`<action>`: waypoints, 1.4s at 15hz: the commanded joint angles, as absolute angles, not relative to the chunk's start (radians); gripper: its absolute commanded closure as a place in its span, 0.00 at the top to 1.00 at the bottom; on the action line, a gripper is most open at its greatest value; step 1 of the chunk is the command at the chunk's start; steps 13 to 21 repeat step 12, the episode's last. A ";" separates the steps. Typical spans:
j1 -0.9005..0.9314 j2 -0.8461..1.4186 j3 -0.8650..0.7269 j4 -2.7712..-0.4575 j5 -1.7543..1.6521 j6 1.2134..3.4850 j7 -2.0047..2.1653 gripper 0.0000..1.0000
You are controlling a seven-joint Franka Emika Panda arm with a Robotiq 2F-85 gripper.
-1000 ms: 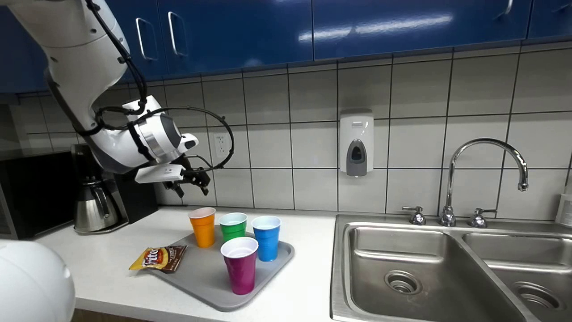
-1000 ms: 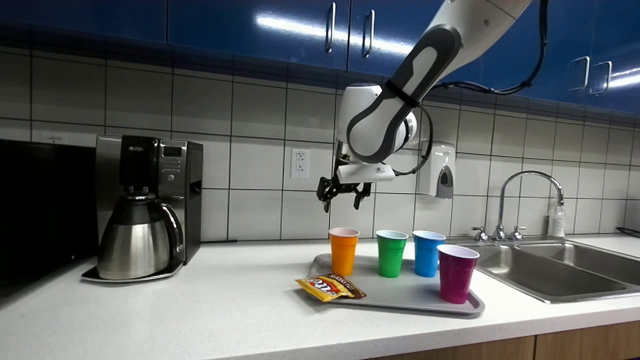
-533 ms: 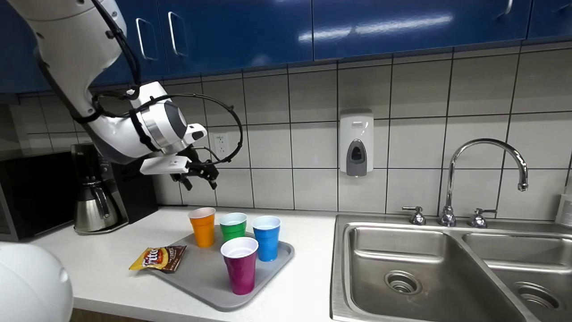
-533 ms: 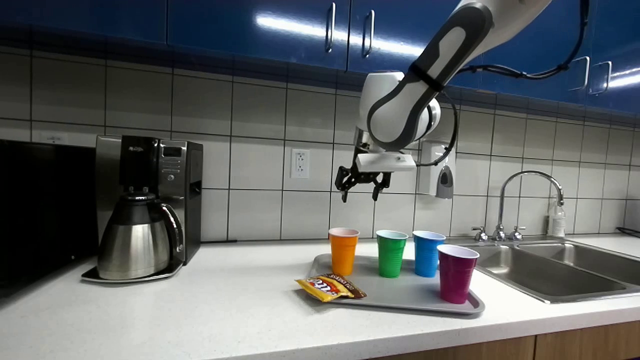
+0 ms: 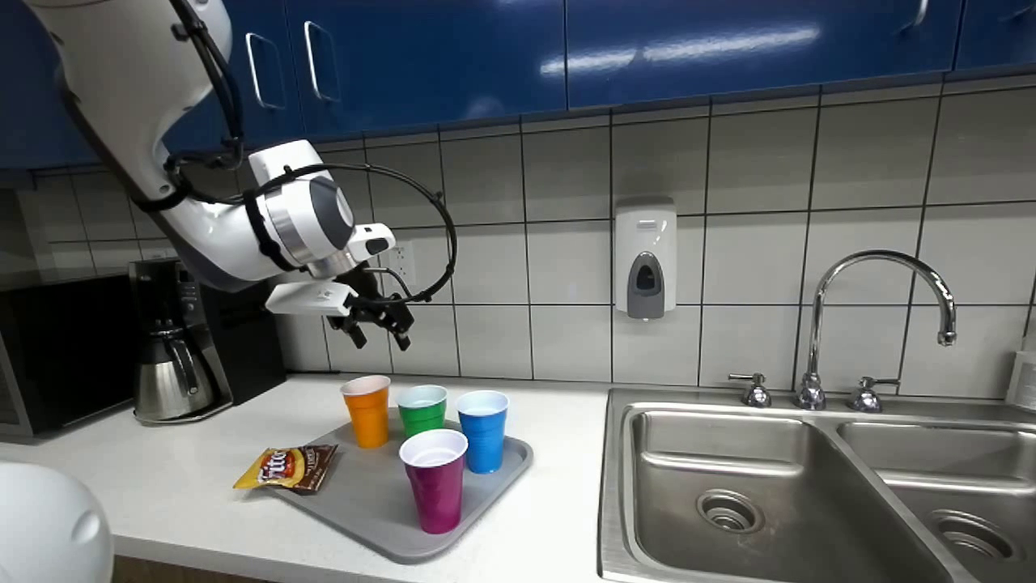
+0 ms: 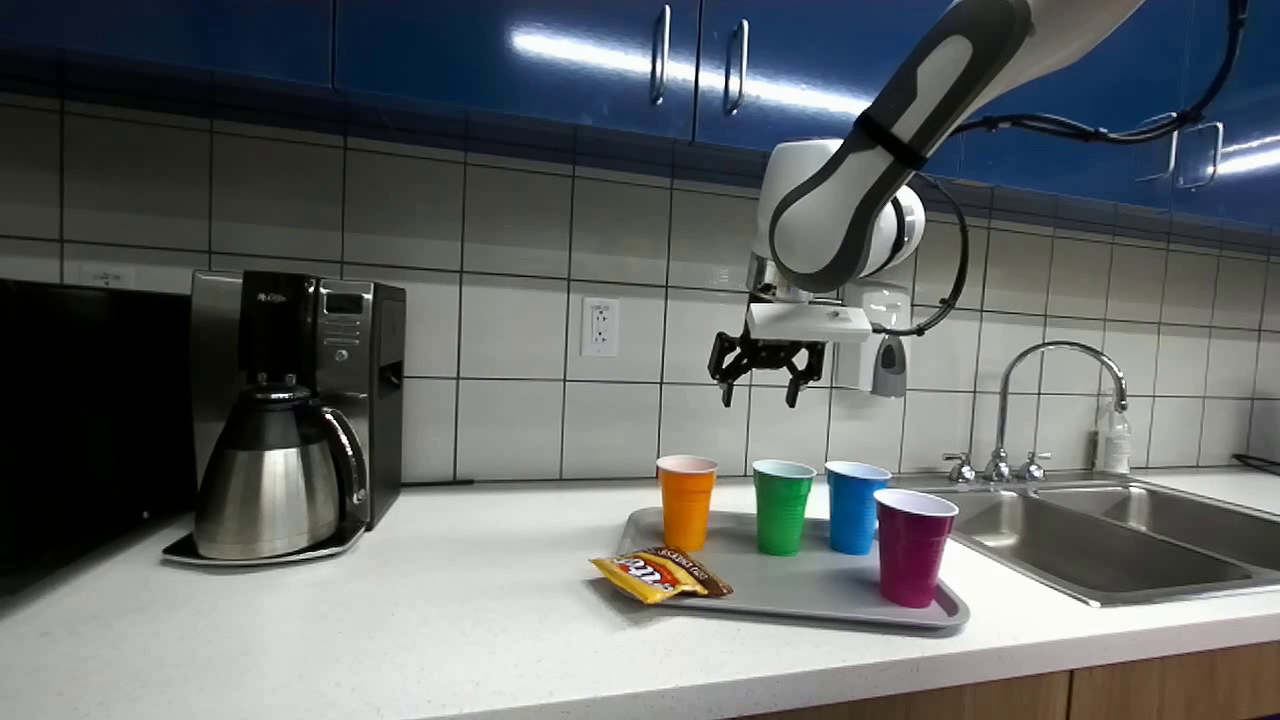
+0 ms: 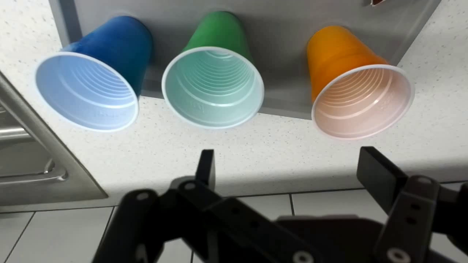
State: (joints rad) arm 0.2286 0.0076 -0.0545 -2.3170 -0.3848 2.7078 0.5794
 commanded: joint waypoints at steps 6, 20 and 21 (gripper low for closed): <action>0.157 0.006 0.016 -2.322 -0.372 2.700 0.575 1.00; 0.157 0.006 0.016 -2.322 -0.372 2.700 0.575 1.00; 0.157 0.006 0.016 -2.322 -0.372 2.700 0.575 1.00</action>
